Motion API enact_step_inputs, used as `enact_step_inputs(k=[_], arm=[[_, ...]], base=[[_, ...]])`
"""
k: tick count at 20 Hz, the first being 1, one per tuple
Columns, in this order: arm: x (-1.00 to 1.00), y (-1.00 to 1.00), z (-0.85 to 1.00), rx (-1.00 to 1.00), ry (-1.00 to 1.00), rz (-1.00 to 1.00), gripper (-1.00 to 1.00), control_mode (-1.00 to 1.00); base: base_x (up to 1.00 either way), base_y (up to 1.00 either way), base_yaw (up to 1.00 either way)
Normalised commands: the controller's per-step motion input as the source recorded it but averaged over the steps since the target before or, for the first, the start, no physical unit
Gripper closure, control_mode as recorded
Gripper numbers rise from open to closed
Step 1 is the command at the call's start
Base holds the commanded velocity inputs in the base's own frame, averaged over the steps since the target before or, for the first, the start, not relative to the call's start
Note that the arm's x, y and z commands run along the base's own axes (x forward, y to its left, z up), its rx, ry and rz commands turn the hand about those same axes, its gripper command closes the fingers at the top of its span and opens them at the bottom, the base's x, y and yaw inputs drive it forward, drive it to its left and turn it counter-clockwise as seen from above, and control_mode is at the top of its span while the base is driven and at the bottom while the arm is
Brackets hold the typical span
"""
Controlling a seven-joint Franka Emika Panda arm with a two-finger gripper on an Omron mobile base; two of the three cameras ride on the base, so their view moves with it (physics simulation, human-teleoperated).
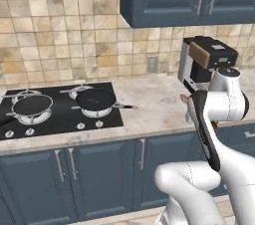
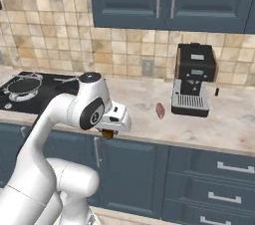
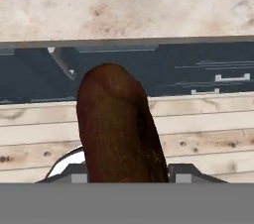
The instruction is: Place both pans onto different burners. Then place the sweet potato and the steak on different pans.
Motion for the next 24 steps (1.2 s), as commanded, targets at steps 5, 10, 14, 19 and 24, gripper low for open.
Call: enact_step_inputs(k=[5, 10, 14, 19, 24], arm=[[0.00, 0.00, 0.00, 0.00, 0.00, 0.00, 1.00, 1.00], [0.00, 0.00, 0.00, 0.00, 0.00, 0.00, 1.00, 1.00], [0.00, 0.00, 0.00, 0.00, 0.00, 0.00, 1.00, 1.00], [0.00, 0.00, 0.00, 0.00, 0.00, 0.00, 1.00, 1.00], [0.00, 0.00, 0.00, 0.00, 0.00, 0.00, 1.00, 1.00]], base=[[-0.01, 1.00, 0.00], [0.12, 1.00, 0.00], [0.21, 0.91, 0.00], [0.52, 0.51, 0.00], [0.61, 0.11, 0.00]])
